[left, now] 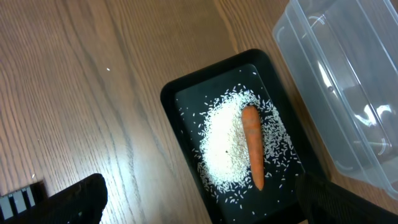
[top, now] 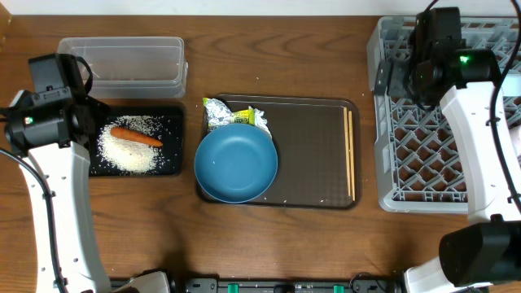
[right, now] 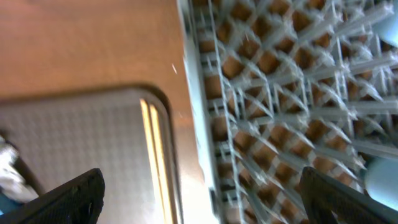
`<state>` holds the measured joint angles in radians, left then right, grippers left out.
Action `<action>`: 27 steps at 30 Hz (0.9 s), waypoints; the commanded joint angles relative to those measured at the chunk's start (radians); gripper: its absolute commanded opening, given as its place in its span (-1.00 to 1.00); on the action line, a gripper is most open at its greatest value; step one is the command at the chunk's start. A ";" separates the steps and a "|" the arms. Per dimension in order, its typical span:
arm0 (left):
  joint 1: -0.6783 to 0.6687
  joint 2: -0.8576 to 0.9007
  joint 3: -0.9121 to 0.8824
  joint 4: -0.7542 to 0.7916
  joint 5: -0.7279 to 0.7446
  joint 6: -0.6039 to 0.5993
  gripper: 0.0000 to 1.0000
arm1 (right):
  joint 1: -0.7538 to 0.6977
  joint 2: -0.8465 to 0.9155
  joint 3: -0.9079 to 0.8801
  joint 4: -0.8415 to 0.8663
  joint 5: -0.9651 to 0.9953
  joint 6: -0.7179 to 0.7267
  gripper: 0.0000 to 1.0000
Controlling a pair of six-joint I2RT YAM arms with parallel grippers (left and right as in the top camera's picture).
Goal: Sort waste into correct bins and load items into the dishwasher rack
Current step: 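Move the right gripper to the blue bowl and grasp its rim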
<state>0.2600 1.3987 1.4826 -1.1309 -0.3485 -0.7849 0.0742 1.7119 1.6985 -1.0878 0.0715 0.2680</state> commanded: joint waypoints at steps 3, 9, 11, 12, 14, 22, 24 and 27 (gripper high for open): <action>0.001 0.001 0.008 -0.006 -0.029 0.003 1.00 | -0.001 0.009 0.002 -0.122 -0.344 0.111 0.98; 0.001 0.001 0.008 -0.006 -0.029 0.003 1.00 | 0.060 0.009 -0.006 -0.174 -0.618 0.102 0.98; 0.001 0.001 0.008 -0.006 -0.029 0.003 1.00 | 0.128 0.009 -0.012 -0.173 -0.557 0.083 0.99; 0.001 0.001 0.008 -0.006 -0.029 0.003 1.00 | 0.164 0.010 -0.018 -0.170 -0.513 0.084 0.98; 0.001 0.001 0.008 -0.006 -0.029 0.003 1.00 | 0.252 0.010 -0.037 -0.156 -0.436 0.087 0.98; 0.001 0.001 0.008 -0.006 -0.029 0.003 1.00 | 0.631 0.011 -0.179 0.044 -0.279 0.097 0.99; 0.001 0.001 0.008 -0.006 -0.029 0.003 1.00 | 0.708 0.013 -0.210 0.123 -0.237 0.110 0.99; 0.001 0.001 0.008 -0.006 -0.029 0.003 1.00 | 0.806 0.032 -0.230 0.233 -0.194 0.139 0.98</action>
<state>0.2600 1.3987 1.4826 -1.1328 -0.3515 -0.7849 0.8089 1.7210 1.4849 -0.9058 -0.2142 0.3717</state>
